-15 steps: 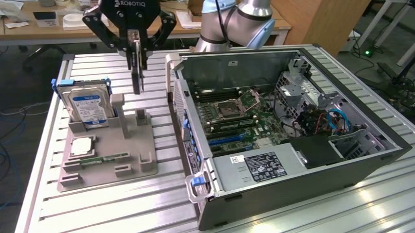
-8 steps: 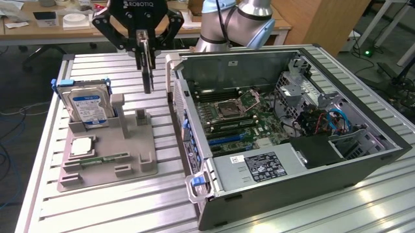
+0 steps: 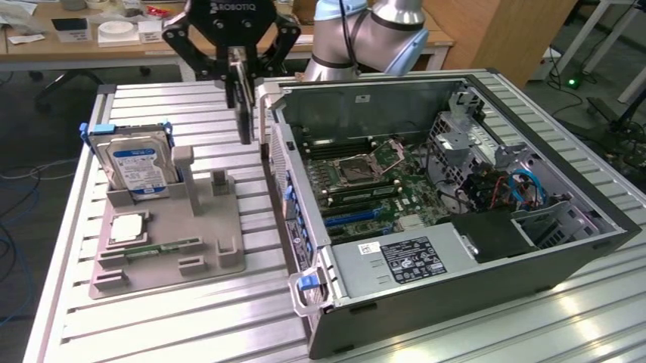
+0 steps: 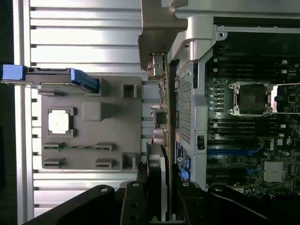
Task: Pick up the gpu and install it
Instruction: 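Pick up the gpu and move the gpu toward the slot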
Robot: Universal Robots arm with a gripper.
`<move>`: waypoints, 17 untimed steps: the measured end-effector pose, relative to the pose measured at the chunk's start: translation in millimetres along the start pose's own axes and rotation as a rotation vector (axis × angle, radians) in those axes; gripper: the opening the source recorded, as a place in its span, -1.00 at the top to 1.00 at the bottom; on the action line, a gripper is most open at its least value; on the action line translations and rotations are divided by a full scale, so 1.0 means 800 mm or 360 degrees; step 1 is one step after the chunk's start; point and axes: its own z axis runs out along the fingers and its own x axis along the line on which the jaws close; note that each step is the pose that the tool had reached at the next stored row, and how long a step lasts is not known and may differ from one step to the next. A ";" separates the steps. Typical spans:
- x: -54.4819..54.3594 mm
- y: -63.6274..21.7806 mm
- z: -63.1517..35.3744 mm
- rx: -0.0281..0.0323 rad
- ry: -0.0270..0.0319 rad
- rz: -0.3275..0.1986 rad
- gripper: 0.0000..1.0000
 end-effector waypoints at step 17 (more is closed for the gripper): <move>-0.111 0.001 0.004 0.00000 -0.00006 0.0000 0.44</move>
